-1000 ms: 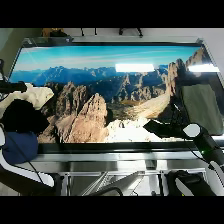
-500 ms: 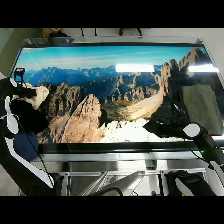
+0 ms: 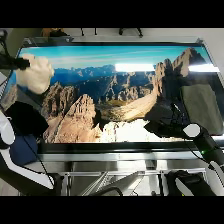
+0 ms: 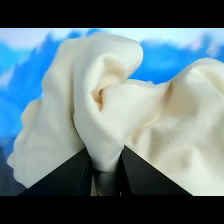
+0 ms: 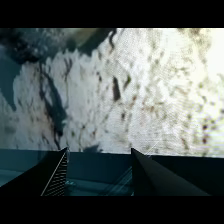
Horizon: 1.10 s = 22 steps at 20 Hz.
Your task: Fold the shirts.
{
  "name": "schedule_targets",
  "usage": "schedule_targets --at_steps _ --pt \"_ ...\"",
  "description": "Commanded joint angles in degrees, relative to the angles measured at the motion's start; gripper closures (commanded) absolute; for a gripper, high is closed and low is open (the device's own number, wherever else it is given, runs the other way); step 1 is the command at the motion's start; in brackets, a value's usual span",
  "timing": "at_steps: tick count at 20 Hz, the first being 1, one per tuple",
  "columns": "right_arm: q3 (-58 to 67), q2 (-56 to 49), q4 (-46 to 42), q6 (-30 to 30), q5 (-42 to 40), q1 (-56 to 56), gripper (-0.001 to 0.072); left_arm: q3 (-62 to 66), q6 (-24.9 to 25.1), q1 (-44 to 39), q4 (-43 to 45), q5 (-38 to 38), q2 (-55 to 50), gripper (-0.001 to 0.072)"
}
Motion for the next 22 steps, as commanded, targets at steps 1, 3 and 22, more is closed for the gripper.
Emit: schedule_targets --at_steps 1,3,22 --pt "0.00 0.00 -0.04 -0.07 0.00 0.04 0.0285 -2.27 -0.11 -5.14 -13.81 -1.07 11.30 0.0689" --pt "0.02 0.02 0.02 -3.13 0.02 0.04 0.0285 -4.81 -0.33 -9.42 -16.90 -10.12 15.28 0.0689" --pt "10.71 -2.56 2.58 -14.25 7.76 -9.99 0.0284 -41.18 -10.78 -21.24 -17.11 -29.64 22.05 0.0006"
